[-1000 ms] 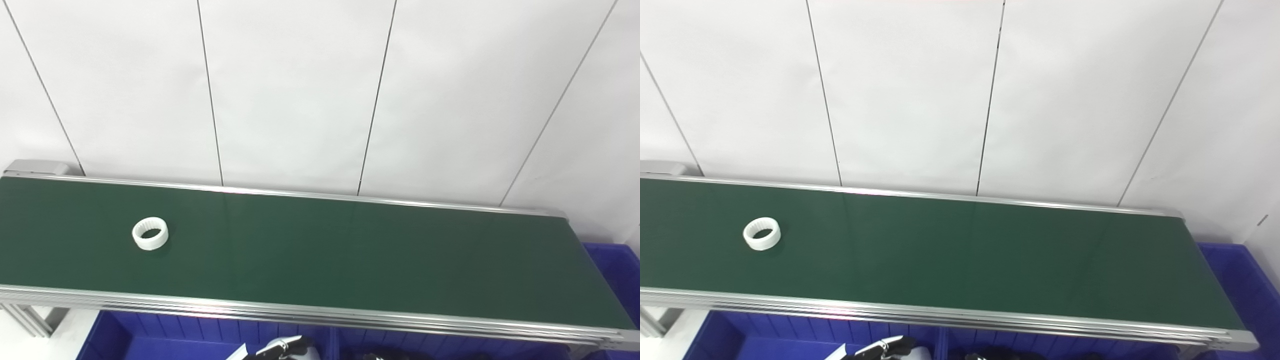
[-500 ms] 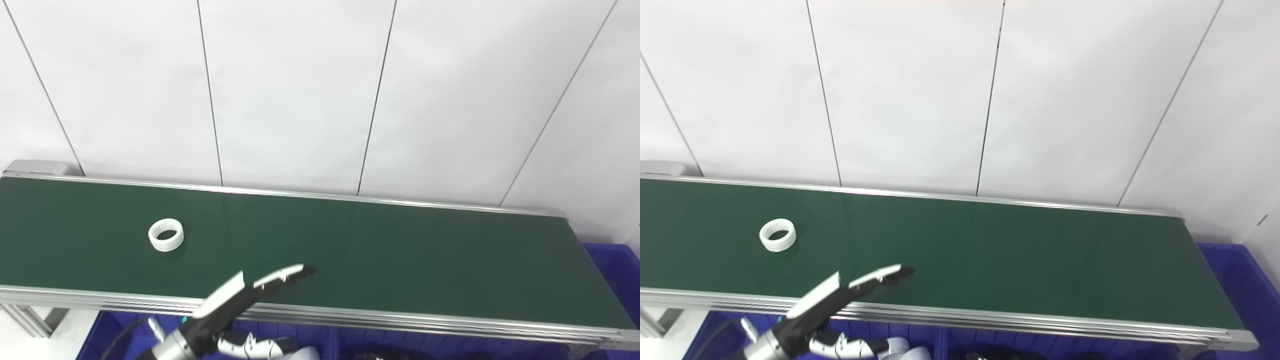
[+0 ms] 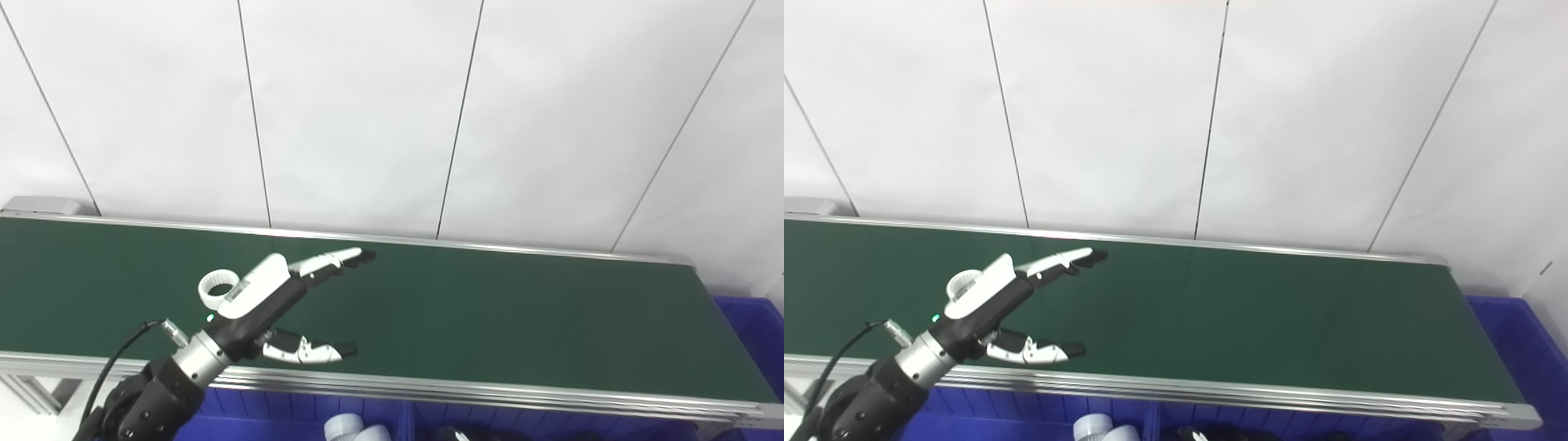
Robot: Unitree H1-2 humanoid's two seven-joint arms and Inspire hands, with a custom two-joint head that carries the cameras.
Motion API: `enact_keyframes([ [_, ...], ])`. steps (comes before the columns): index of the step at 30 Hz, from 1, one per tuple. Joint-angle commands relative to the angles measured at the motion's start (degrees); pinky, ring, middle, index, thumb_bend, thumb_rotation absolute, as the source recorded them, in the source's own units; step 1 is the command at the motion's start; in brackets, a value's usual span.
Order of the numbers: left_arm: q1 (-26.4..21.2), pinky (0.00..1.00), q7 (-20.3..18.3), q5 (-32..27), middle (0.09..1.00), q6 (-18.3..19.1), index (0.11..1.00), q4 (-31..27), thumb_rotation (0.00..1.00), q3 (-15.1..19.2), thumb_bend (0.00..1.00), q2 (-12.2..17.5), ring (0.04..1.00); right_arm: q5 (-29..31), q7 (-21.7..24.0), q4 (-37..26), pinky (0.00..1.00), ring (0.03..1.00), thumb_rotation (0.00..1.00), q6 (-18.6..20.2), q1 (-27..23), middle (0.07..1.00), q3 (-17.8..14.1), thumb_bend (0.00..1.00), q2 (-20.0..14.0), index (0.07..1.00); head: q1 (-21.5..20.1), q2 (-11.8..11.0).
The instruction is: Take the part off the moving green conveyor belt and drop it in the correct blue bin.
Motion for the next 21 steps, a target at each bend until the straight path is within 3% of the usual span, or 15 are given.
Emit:
enact_keyframes([
  [1, -3.39, 0.66, 3.01, 1.8, 0.776, -2.02, 0.8, 0.04, 0.28, 1.19, 0.83, 0.93, 0.739, -0.05, -0.23, -1.28, 0.91, 0.954, 0.88, -3.46, -0.67, 0.964, -0.25, 0.25, 0.51, 0.937, 0.03, -0.02],
  [12, -11.56, 0.69, 4.08, 5.74, 0.808, -2.48, 0.788, 11.39, 0.16, 1.43, 0.93, 5.76, 0.778, -0.05, -0.75, -0.58, 0.91, 0.954, 0.9, -3.47, -0.65, 0.964, 0.04, 0.25, 0.97, 0.937, -0.37, -0.07],
  [21, -16.0, 0.7, 7.5, 9.27, 0.83, -5.11, 0.814, 21.52, 0.15, 0.32, 0.94, 7.77, 0.805, 0.33, -2.05, -0.11, 0.9, 0.946, 0.87, -3.52, 0.1, 0.966, 0.9, 0.25, 0.82, 0.939, -0.88, 0.26],
])
